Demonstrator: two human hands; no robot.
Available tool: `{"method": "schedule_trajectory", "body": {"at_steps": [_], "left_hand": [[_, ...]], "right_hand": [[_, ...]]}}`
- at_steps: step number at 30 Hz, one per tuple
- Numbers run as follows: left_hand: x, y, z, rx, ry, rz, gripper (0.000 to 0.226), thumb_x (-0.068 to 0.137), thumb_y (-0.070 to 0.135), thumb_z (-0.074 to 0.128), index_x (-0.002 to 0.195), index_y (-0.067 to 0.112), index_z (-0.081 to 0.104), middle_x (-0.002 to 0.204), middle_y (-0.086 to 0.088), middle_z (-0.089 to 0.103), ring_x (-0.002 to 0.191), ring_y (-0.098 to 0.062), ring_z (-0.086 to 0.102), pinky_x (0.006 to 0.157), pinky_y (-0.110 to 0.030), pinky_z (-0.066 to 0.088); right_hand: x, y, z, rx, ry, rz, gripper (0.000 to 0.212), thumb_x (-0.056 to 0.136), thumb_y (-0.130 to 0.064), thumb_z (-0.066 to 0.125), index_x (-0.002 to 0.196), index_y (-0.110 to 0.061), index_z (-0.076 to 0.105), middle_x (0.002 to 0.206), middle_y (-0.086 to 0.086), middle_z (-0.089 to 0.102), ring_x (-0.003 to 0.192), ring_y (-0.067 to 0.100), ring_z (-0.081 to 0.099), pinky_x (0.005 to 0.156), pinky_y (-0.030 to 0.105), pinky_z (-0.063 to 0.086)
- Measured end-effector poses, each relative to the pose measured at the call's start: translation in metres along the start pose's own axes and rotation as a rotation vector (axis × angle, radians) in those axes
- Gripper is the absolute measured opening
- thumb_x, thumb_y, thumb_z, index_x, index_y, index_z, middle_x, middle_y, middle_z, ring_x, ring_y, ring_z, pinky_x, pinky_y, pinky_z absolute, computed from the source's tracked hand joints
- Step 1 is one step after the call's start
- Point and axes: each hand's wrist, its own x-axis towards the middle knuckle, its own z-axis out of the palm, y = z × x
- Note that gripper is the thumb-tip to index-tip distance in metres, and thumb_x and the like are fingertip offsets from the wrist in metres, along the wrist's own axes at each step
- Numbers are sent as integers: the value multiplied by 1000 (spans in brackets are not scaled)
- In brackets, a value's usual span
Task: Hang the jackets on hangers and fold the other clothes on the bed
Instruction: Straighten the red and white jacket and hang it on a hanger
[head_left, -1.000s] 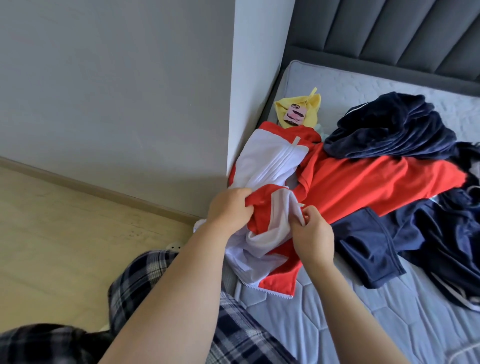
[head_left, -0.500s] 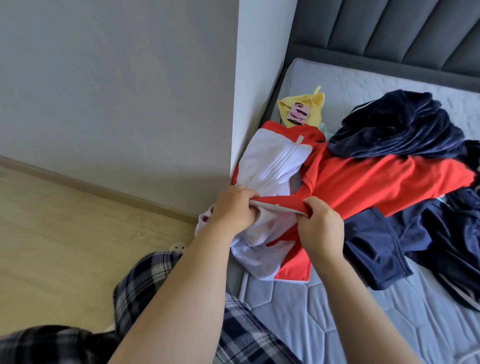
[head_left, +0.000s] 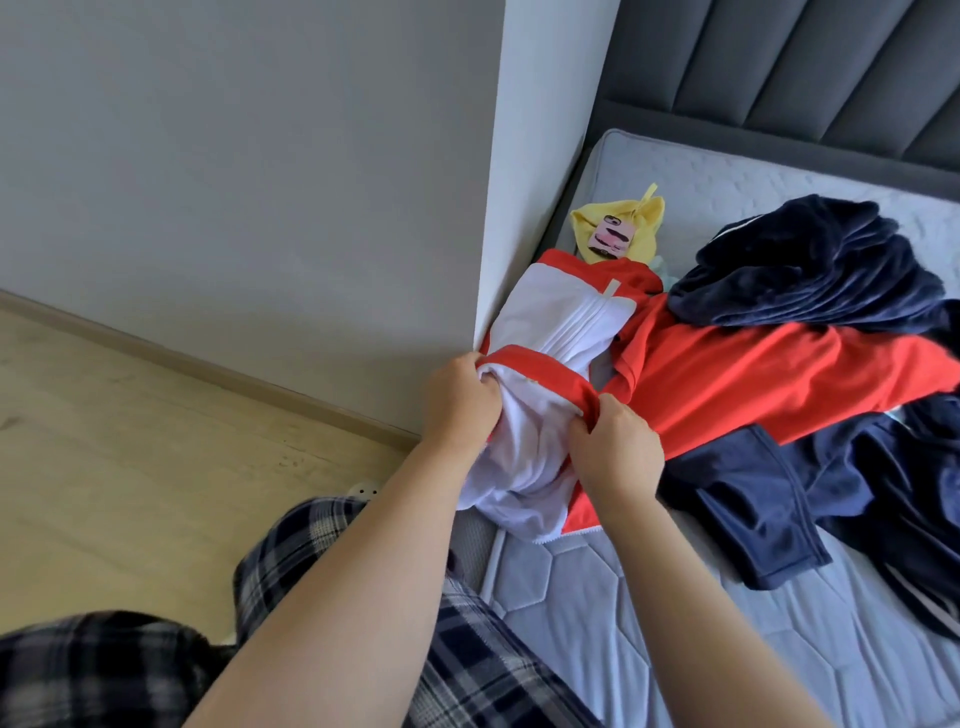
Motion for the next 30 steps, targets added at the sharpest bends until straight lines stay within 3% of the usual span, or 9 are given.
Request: {"method": "schedule_trajectory", "body": {"at_steps": [3, 5, 9, 16, 19, 21, 24, 28, 30], "left_hand": [[6, 20, -20, -130, 63, -83, 32, 85, 1, 45, 59, 19, 41, 75, -15, 64, 73, -33, 58, 63, -33, 42], [9, 39, -44, -187, 127, -58, 33, 87, 9, 49, 56, 20, 47, 55, 6, 54, 61, -24, 54, 56, -27, 38], [11, 77, -108, -309, 232, -1, 37, 88, 14, 54, 53, 16, 45, 41, 9, 47, 43, -6, 46, 38, -13, 36], [3, 142, -244, -644, 348, 22, 27, 90, 1, 46, 74, 17, 61, 88, -15, 68, 80, -29, 67, 73, -47, 59], [-3, 159, -291, -724, 415, 24, 24, 94, 5, 45, 79, 15, 62, 91, -17, 67, 80, -31, 67, 73, -48, 58], [-8, 164, -329, -727, 539, 29, 27, 94, 5, 43, 74, 14, 60, 78, -13, 62, 63, -26, 60, 56, -35, 58], [-23, 162, -396, -586, 760, 6, 34, 84, -7, 38, 86, 9, 68, 79, -14, 64, 59, -26, 59, 37, -22, 49], [-46, 155, -455, 111, 883, 57, 37, 71, -6, 44, 88, 11, 73, 93, -12, 70, 88, -32, 64, 72, -29, 53], [-52, 158, -475, 244, 963, 38, 35, 71, -3, 46, 89, 13, 72, 92, -9, 69, 89, -33, 62, 74, -27, 49]], "right_hand": [[10, -33, -18, 68, 24, -116, 10, 86, -19, 50, 84, -11, 44, 85, 13, 62, 80, 37, 57, 60, 34, 30], [12, -65, -36, 107, 56, -249, 14, 89, -23, 49, 84, -13, 43, 80, 13, 62, 75, 36, 58, 58, 33, 29], [19, -127, -82, 145, 150, -490, 23, 90, -30, 50, 89, -7, 51, 78, 14, 61, 73, 37, 58, 56, 33, 30], [29, -233, -170, 385, 207, -698, 12, 80, -11, 55, 77, -15, 43, 71, 8, 56, 66, 35, 52, 56, 32, 29], [27, -277, -197, 416, 218, -761, 11, 78, -10, 53, 77, -14, 43, 74, 13, 61, 70, 37, 55, 55, 32, 32], [29, -304, -216, 402, 244, -817, 11, 78, -10, 51, 76, -13, 42, 76, 14, 61, 72, 38, 55, 55, 31, 31], [38, -336, -242, 251, 253, -842, 5, 82, -14, 53, 85, -10, 52, 84, 14, 62, 83, 39, 59, 59, 31, 35], [40, -372, -262, -62, 304, -896, 16, 89, -13, 53, 104, -7, 55, 107, 15, 63, 97, 37, 61, 65, 31, 36], [33, -390, -271, -74, 410, -930, 15, 84, -4, 52, 99, -8, 51, 99, 15, 65, 86, 37, 62, 58, 30, 33]]}}
